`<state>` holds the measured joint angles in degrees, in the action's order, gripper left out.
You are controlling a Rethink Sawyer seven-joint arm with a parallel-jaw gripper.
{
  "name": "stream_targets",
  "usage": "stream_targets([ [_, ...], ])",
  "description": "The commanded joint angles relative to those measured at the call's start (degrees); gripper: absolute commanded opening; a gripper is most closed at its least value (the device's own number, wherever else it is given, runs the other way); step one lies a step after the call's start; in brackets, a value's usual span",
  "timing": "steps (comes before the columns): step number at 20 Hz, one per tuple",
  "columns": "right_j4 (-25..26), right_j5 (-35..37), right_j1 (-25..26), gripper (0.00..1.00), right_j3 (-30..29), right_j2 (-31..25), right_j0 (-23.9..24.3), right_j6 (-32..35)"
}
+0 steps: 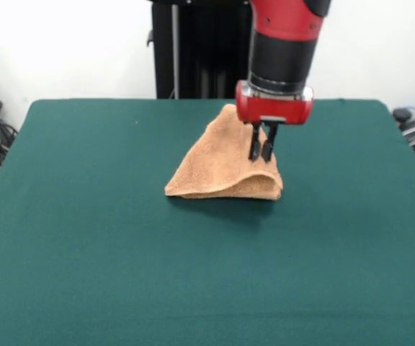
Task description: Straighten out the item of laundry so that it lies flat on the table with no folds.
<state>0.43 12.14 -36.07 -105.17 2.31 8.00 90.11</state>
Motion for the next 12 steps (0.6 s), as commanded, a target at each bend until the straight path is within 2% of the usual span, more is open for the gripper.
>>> stream_targets([
  [1,0.86,6.05,-4.67,0.00,-5.07,-5.14,2.25,5.36],
  [12,0.91,8.89,-9.71,0.00,-8.16,-7.10,5.12,3.51],
])
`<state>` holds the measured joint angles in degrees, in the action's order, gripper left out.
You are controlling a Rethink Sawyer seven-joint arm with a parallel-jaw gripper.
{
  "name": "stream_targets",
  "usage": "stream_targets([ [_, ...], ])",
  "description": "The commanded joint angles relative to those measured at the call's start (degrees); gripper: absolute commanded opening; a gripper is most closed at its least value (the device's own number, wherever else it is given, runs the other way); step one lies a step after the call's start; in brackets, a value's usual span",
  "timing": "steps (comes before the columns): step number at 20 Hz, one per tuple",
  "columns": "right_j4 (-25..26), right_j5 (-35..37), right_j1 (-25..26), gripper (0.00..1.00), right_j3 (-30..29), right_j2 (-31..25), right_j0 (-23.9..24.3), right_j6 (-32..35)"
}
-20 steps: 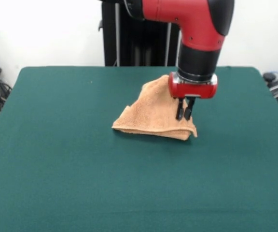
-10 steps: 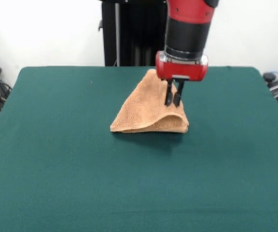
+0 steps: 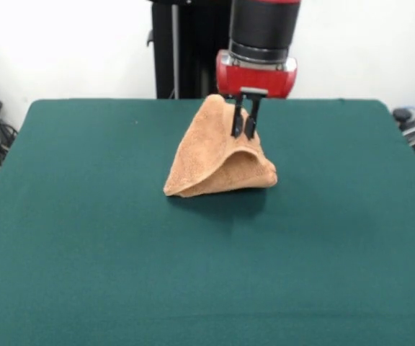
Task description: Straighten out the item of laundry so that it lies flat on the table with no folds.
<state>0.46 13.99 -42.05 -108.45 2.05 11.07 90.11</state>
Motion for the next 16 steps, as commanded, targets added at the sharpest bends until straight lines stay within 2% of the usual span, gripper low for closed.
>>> stream_targets([
  [1,0.94,7.32,-4.25,0.00,-5.23,-7.02,2.40,3.25],
  [11,1.70,12.80,-12.34,0.00,-9.31,-8.33,7.38,-0.80],
  [16,1.62,14.45,-16.92,0.00,-13.32,-9.31,11.02,-2.64],
])
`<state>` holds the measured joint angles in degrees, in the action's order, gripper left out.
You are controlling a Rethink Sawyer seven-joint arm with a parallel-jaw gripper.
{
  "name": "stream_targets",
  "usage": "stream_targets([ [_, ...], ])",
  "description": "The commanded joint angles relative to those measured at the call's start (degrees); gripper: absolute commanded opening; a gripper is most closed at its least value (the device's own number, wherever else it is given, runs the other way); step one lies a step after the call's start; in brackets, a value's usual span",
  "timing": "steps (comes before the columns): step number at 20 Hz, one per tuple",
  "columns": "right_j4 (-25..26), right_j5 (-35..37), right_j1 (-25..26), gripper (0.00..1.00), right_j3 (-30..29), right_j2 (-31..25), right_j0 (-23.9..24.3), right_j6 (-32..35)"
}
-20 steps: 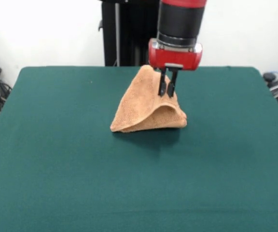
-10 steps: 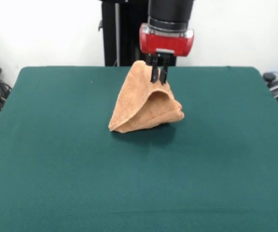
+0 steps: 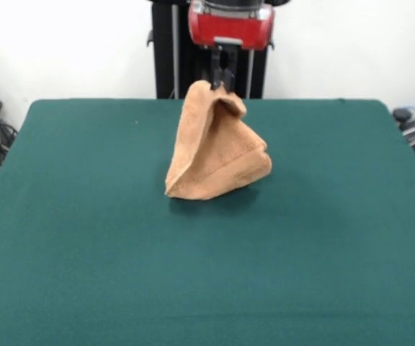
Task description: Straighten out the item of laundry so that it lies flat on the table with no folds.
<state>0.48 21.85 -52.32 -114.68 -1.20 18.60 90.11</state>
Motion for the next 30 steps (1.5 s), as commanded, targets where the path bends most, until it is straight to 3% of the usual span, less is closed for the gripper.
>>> stream_targets([
  [1,1.73,7.24,-7.46,0.00,-7.38,-6.07,3.83,-2.91],
  [6,2.94,9.15,-10.79,0.00,-8.66,-6.19,6.09,-5.26],
  [20,5.15,10.06,-14.17,0.00,-11.50,-10.23,13.76,-9.21],
  [30,6.00,12.28,-17.20,0.00,-12.64,-11.85,14.73,-7.39],
])
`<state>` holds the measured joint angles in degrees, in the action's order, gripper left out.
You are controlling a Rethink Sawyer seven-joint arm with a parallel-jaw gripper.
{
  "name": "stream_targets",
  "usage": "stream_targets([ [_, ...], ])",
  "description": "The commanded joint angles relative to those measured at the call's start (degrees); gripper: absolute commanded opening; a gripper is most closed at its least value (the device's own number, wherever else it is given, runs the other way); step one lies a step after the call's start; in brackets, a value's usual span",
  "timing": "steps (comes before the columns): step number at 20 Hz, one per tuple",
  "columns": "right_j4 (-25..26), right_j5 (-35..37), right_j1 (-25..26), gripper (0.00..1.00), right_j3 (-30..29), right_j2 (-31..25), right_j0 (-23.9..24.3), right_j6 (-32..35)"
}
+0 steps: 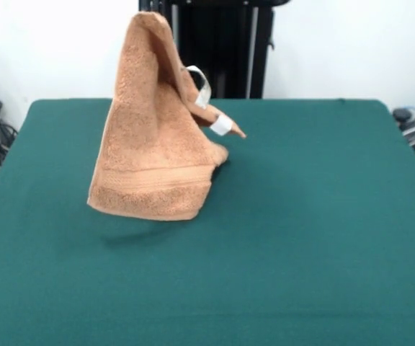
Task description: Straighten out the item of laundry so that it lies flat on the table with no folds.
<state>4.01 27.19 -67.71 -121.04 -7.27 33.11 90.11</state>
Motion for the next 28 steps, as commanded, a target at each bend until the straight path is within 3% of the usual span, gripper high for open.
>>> stream_targets([
  [1,2.45,7.25,-2.12,0.00,-6.31,-5.77,0.21,-7.40],
  [7,1.98,10.17,-4.33,0.00,-6.22,-6.04,0.86,-8.44],
  [28,3.18,8.85,-5.74,0.00,-9.95,-10.49,8.11,-12.06],
])
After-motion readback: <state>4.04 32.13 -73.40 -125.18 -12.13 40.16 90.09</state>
